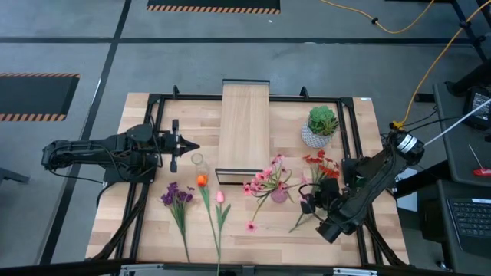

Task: Pick and place flowers into a vace then onto a shelf
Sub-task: Put the orange flowers into the purple vase

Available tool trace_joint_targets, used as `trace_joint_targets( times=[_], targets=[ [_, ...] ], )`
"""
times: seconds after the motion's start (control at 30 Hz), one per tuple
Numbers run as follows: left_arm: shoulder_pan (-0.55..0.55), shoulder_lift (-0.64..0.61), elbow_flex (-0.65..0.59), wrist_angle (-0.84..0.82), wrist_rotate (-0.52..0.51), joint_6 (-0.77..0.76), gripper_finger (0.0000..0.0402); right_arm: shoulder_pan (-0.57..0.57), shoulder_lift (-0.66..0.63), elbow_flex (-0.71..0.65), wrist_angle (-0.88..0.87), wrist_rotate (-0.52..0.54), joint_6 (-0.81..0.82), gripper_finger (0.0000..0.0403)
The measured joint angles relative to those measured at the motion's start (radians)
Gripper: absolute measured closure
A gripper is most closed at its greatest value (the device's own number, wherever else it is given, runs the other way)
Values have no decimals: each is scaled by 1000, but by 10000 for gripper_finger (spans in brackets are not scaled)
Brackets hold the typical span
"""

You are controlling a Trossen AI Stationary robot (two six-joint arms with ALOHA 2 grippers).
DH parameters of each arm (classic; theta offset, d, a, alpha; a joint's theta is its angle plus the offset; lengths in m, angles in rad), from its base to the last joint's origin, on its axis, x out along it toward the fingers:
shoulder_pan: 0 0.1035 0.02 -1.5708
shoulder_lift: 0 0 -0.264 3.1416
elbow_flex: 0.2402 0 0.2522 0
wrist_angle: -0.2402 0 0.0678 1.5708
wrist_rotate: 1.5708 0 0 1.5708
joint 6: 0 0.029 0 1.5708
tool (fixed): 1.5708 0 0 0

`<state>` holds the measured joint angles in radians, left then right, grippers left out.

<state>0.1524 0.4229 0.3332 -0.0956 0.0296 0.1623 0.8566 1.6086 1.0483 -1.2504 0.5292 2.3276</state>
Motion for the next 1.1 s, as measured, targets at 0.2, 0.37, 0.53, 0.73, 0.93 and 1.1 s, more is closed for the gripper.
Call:
trace_joint_targets(
  times=[0.2,0.37,0.53,0.73,0.93,1.1],
  targets=[
    [0,0,0,-8,-1,1,398,0,-2,-70,119,1,-2,380],
    [0,0,0,-8,-2,0,398,-13,-2,-75,132,-7,-23,373],
    [0,0,0,-9,-2,0,398,-47,-2,-75,134,-57,-55,361],
    [0,0,0,-9,-3,1,398,-79,-2,-75,134,-180,-30,316],
    [0,0,0,-10,-3,1,398,-83,-2,-75,144,-189,-18,250],
    [0,0,0,-10,-3,1,398,-92,-2,-75,144,-225,29,204]
  ],
)
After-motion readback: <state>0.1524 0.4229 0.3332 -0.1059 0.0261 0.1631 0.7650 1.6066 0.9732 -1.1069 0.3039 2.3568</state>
